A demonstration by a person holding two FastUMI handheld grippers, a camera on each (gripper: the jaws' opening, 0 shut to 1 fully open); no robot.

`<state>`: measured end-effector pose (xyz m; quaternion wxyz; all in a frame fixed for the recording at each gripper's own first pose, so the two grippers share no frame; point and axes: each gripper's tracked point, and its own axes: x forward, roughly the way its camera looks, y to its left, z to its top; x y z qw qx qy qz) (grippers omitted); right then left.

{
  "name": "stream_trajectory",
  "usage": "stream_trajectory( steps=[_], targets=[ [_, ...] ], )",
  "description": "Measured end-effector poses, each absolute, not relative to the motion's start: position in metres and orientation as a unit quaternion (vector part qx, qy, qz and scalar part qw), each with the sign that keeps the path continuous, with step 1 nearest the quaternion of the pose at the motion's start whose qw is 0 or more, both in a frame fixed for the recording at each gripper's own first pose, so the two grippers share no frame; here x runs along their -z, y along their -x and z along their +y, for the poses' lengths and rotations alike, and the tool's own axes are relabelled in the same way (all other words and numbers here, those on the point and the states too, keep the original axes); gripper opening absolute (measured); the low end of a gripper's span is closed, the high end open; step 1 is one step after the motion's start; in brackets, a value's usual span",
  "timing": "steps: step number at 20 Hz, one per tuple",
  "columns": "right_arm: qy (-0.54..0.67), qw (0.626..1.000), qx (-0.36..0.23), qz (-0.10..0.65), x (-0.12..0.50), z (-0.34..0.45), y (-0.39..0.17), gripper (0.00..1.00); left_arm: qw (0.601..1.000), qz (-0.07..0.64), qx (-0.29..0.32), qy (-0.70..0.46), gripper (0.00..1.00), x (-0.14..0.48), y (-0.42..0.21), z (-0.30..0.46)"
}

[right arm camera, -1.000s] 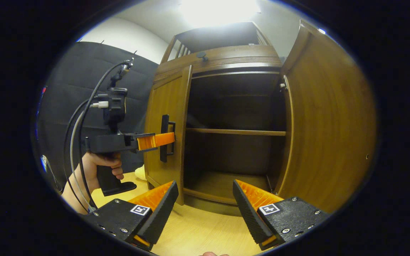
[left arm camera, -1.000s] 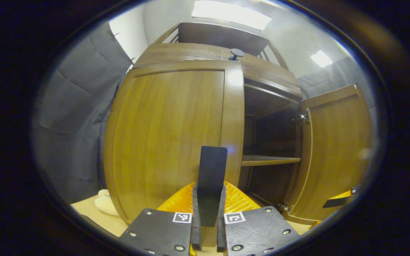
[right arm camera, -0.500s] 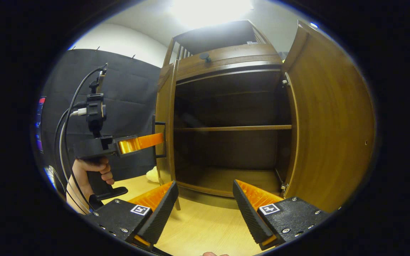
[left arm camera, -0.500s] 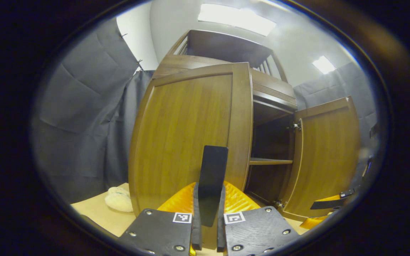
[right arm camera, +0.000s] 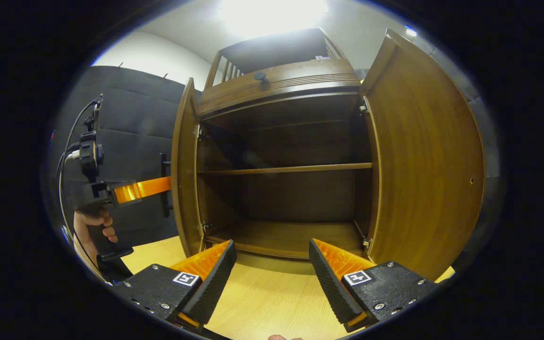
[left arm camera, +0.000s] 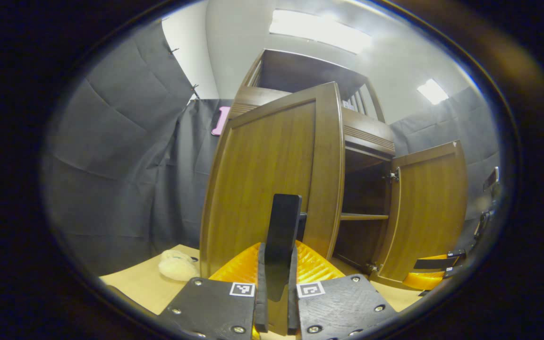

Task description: Open the right door of the double-door shoe cabinet with the right hand, and open the left door with the left hand.

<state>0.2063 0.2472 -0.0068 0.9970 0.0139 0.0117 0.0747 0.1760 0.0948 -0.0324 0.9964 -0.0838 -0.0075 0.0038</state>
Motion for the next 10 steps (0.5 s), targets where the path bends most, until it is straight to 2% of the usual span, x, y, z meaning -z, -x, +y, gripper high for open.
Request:
stream_trajectory(
  steps=[4,5,8,9,10],
  targets=[
    [-0.011,0.998,-0.066,0.008,0.004,0.251,-0.206,0.96,0.997,-0.009,-0.025,0.066,0.17,0.039,-0.181,0.092],
    [-0.012,0.998,-0.066,0.005,0.002,0.252,-0.207,0.96,0.998,-0.012,-0.030,0.063,0.23,0.039,-0.182,0.092],
    [-0.019,0.998,-0.061,-0.001,-0.002,0.255,-0.207,0.95,0.998,-0.011,-0.032,0.051,0.22,0.040,-0.185,0.091],
    [-0.020,0.998,-0.061,-0.001,-0.002,0.256,-0.208,0.95,0.998,-0.008,-0.039,0.046,0.09,0.041,-0.183,0.092],
    [-0.020,0.998,-0.060,0.000,-0.001,0.257,-0.211,0.95,0.998,-0.004,-0.040,0.045,0.12,0.041,-0.180,0.093]
  ],
)
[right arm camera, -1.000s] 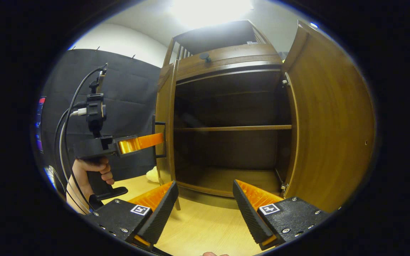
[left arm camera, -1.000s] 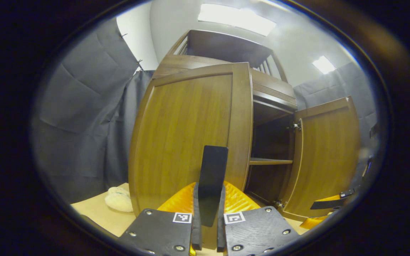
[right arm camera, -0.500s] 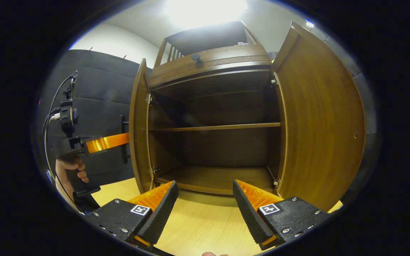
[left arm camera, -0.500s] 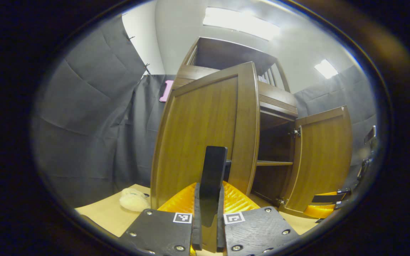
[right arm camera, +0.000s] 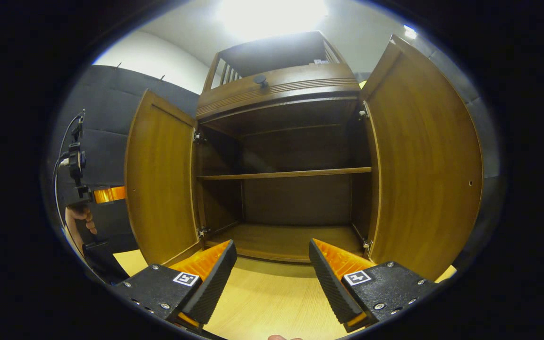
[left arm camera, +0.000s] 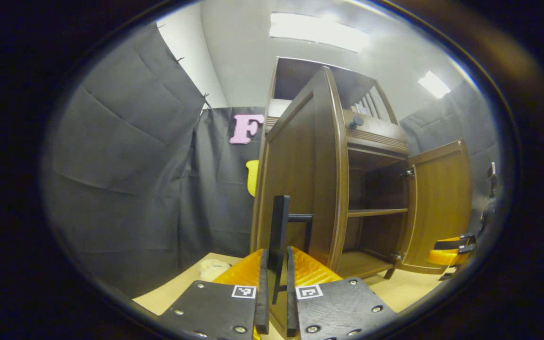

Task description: Open the right door of the double-door shoe cabinet with the right hand, and open the left door with the left hand.

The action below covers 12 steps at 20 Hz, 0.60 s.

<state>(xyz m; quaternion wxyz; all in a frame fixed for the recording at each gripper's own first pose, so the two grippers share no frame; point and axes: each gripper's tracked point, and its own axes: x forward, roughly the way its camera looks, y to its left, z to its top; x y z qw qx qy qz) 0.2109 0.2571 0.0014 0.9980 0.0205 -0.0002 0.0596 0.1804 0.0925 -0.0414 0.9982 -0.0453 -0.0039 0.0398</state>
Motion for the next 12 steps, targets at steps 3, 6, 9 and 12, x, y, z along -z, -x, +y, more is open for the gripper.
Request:
stream_trajectory(
  steps=[3,6,9,12],
  targets=[
    [-0.020,0.999,-0.047,0.004,0.003,0.254,-0.214,0.95,0.999,-0.003,-0.023,0.046,0.22,0.041,-0.179,0.088],
    [-0.024,0.999,-0.032,0.008,0.005,0.250,-0.217,0.95,0.999,0.002,-0.029,0.034,0.09,0.043,-0.177,0.091],
    [-0.025,1.000,-0.016,0.001,0.001,0.245,-0.218,0.95,0.999,-0.001,-0.028,0.029,0.15,0.044,-0.177,0.091],
    [-0.024,1.000,-0.004,-0.003,-0.002,0.240,-0.218,0.95,0.999,0.001,-0.021,0.033,0.16,0.044,-0.173,0.088]
  ],
)
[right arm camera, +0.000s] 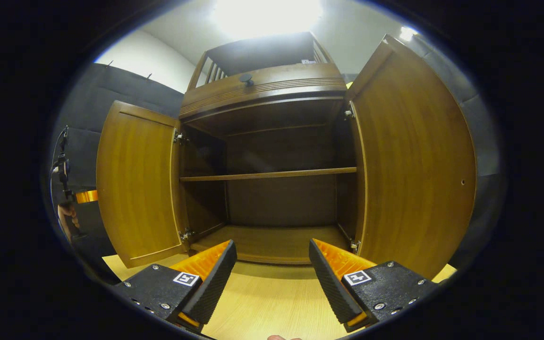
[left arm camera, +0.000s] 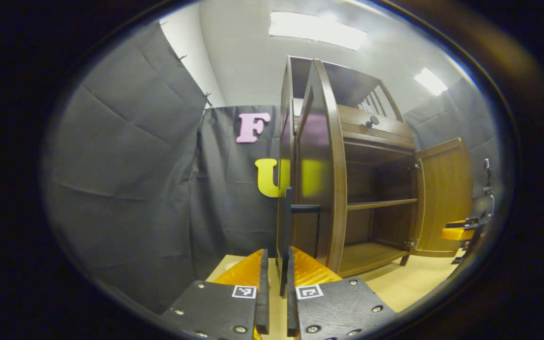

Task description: Open the right door of the double-door shoe cabinet with the right hand, and open the left door with the left hand.

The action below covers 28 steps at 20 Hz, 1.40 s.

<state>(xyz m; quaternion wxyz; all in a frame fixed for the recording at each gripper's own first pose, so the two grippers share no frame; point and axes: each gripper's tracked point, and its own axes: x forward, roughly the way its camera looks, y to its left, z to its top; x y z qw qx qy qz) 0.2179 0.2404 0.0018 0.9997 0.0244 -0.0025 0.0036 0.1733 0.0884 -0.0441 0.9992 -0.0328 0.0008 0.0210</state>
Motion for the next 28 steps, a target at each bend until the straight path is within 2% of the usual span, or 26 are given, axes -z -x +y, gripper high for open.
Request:
stream_trajectory(
  steps=[3,4,9,10,11,12,14,15,20,25,28],
  targets=[
    [-0.025,1.000,0.005,-0.005,-0.003,0.236,-0.213,0.96,0.999,0.005,-0.023,0.028,0.13,0.046,-0.172,0.090],
    [-0.024,1.000,0.008,-0.005,-0.004,0.235,-0.212,0.96,0.999,0.006,-0.026,0.028,0.17,0.046,-0.171,0.091],
    [-0.024,0.999,0.021,-0.010,-0.008,0.222,-0.203,0.95,0.998,-0.015,-0.056,0.024,0.15,0.036,-0.171,0.100],
    [-0.026,0.999,0.024,-0.012,-0.009,0.219,-0.202,0.95,0.997,-0.018,-0.065,0.025,0.22,0.035,-0.171,0.103],
    [-0.028,0.999,0.027,-0.014,-0.011,0.216,-0.199,0.95,0.997,-0.022,-0.076,0.025,0.10,0.033,-0.169,0.105],
    [-0.030,0.999,0.030,-0.016,-0.012,0.213,-0.196,0.95,0.996,-0.032,-0.085,0.021,0.15,0.029,-0.170,0.107],
    [-0.035,0.998,0.035,-0.026,-0.016,0.208,-0.190,0.95,0.994,-0.054,-0.092,0.016,0.15,0.024,-0.171,0.108],
    [-0.036,0.998,0.036,-0.028,-0.017,0.206,-0.188,0.95,0.994,-0.066,-0.089,0.015,0.09,0.020,-0.172,0.106],
    [-0.029,0.998,0.051,-0.036,-0.029,0.193,-0.178,0.95,0.991,-0.098,-0.084,0.027,0.25,0.004,-0.177,0.096],
    [-0.008,0.996,0.073,-0.045,-0.037,0.177,-0.166,0.95,0.990,-0.079,-0.107,0.052,0.43,0.011,-0.178,0.089],
    [-0.007,0.996,0.077,-0.040,-0.039,0.168,-0.166,0.95,0.992,-0.064,-0.103,0.038,0.89,0.017,-0.175,0.087]
  ],
)
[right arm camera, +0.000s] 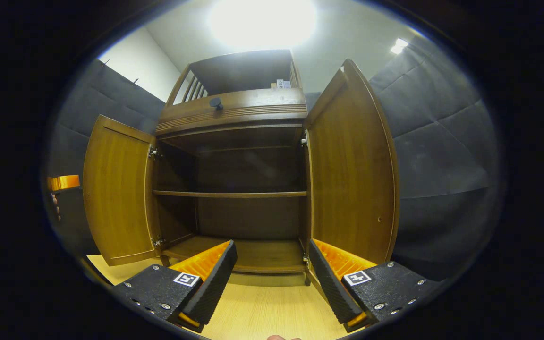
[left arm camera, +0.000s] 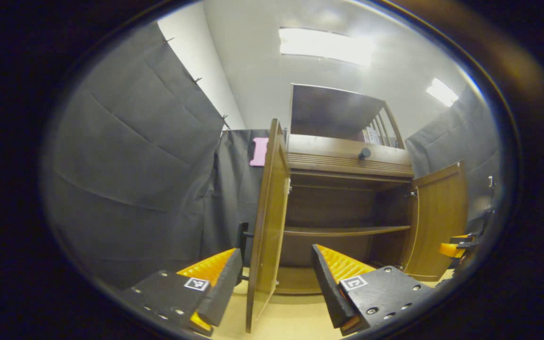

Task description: Open the right door of the double-door shoe cabinet with the right hand, and open the left door with the left hand.

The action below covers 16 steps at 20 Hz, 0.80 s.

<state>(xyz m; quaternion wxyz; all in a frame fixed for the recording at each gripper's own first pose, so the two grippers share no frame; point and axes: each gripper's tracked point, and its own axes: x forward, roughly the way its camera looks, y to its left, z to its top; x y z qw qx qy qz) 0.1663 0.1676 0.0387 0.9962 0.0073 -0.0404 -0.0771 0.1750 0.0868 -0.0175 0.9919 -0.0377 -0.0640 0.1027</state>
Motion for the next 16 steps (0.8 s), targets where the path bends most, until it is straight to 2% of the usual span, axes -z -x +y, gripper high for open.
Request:
stream_trajectory(
  steps=[5,6,10,16],
  targets=[
    [0.021,0.996,0.071,-0.042,-0.063,0.161,-0.175,0.95,0.993,-0.038,-0.097,0.050,0.89,0.023,-0.181,0.079],
    [0.035,0.996,0.072,-0.045,-0.071,0.160,-0.178,0.95,0.993,-0.030,-0.097,0.053,0.86,0.025,-0.179,0.074],
    [0.053,0.995,0.059,-0.061,-0.090,0.168,-0.184,0.96,0.994,-0.001,-0.107,0.030,0.89,0.034,-0.176,0.079],
    [0.035,0.998,0.036,-0.043,-0.071,0.174,-0.197,0.96,0.996,0.006,-0.086,0.027,0.88,0.035,-0.178,0.065]
  ],
)
